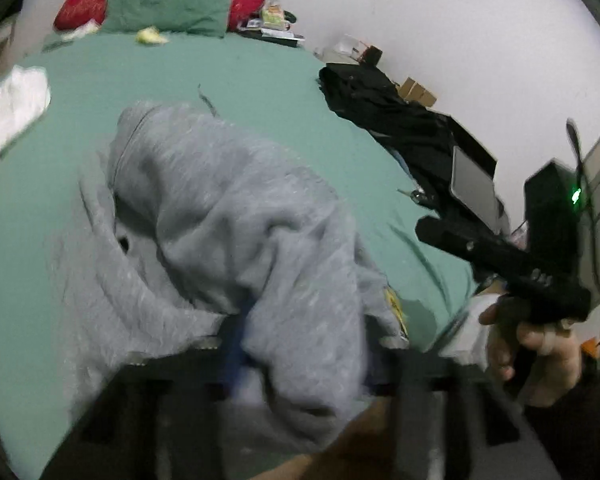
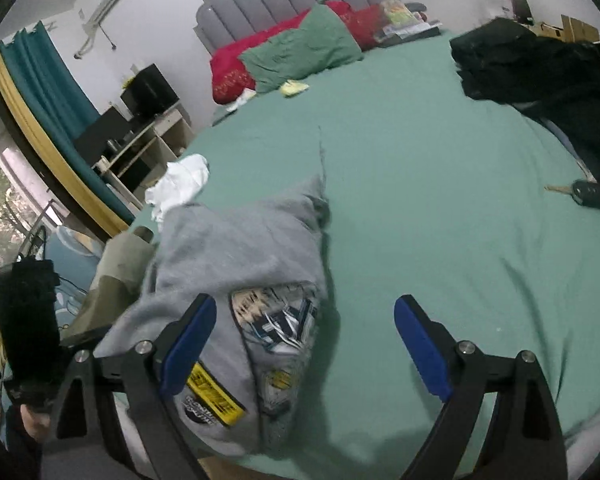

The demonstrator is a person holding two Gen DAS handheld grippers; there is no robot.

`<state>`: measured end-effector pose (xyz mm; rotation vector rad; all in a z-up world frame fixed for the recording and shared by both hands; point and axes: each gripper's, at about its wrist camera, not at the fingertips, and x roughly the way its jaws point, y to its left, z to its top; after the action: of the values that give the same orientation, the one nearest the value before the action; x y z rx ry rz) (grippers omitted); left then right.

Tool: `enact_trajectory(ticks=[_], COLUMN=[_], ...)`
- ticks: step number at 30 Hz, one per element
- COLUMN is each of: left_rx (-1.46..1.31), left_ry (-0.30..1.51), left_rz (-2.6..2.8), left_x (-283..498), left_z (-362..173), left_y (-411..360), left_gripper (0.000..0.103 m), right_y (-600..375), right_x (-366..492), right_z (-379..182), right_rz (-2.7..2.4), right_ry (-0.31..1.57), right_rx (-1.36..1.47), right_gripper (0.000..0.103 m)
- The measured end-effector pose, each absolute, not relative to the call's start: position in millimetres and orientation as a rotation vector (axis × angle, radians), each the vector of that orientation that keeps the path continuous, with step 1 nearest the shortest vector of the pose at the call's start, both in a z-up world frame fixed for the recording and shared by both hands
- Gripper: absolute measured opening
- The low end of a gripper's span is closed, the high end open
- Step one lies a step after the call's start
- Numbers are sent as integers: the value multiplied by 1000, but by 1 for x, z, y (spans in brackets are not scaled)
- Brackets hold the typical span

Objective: Fold large clothes

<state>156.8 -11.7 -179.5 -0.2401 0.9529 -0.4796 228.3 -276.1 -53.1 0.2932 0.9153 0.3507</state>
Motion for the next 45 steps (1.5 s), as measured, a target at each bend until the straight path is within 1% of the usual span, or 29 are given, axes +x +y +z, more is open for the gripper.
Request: enact_trajectory(ticks=[2,4,6,9,11,13,14,15,16,17,19,20,21,23,24,28,29,30,31,32,33,36,38,39,40,41,42,43,45], left_rx=[-216,-204,-217,-219,-266,-278,-283,-296,-313,-315,-307,-305,-299,-286,-277,-227,-202,-178,-184,-209,-224,-224,-258,-258,-241,-226,-209,-215,-249], left_ry=[935,902,911,963,1008,1053,1069,1078,1066,1036,942,911,873,821,820,953,973,990,993,1009,1016,930,856,854,889,917,964,974,956], left_rz=[-425,-369,-334,-259,-224,-172,-150,-118,-87,-79,-87,-93,-103,-125,-131,-123,-112,-116,-140,-186,-198,-124,-93,-89,-85,-84,-84,-74,-51], left_x=[146,126,114,103,103,104,104,106,107,108,114,117,124,143,155,206,210,220,224,230,227,233,234,240,247,251,256,254,241], left_z=[-172,-158,-158,-179,-199,-217,-220,-222,-215,-205,-178,-168,-157,-144,-143,-181,-192,-203,-206,-213,-218,-210,-198,-200,-207,-214,-224,-226,-220], left_y=[0,22,44,72,94,108,114,119,126,130,132,132,132,130,127,121,121,119,116,117,116,131,146,149,149,149,147,147,149], left_gripper=[20,20,20,20,21,30,42,52,56,58,67,76,82,85,86,86,85,74,60,23,13,10,10,10,10,12,18,24,59], right_y=[-277,-273,-260,-226,-195,-169,-162,-152,-150,-150,-155,-160,-164,-177,-183,-192,-188,-184,-178,-174,-167,-158,-153,-149,-148,-148,-149,-151,-156], right_x=[228,236,244,257,267,273,273,273,274,277,281,282,282,284,286,302,307,313,321,328,333,343,346,347,346,347,348,346,342], right_z=[-56,-62,-68,-85,-111,-138,-146,-152,-154,-156,-155,-151,-145,-129,-121,-98,-97,-99,-105,-112,-120,-152,-156,-156,-157,-159,-160,-160,-152], right_rz=[357,381,429,500,549,575,570,550,536,536,534,537,539,522,518,549,555,548,529,518,511,482,495,503,504,505,509,510,492], right_ry=[917,922,940,991,1068,1124,1127,1098,1079,1082,1117,1119,1112,1076,1056,1006,1006,1004,1005,1017,1033,1048,1020,1002,998,1002,1014,1028,1063], right_rx=[293,305,320,301,271,266,247,206,190,199,229,222,224,263,288,352,336,298,259,242,221,166,140,108,97,99,109,118,141], right_gripper=[90,90,90,90,89,89,90,94,102,102,102,102,102,102,102,102,102,102,102,100,100,100,101,101,101,101,101,101,101])
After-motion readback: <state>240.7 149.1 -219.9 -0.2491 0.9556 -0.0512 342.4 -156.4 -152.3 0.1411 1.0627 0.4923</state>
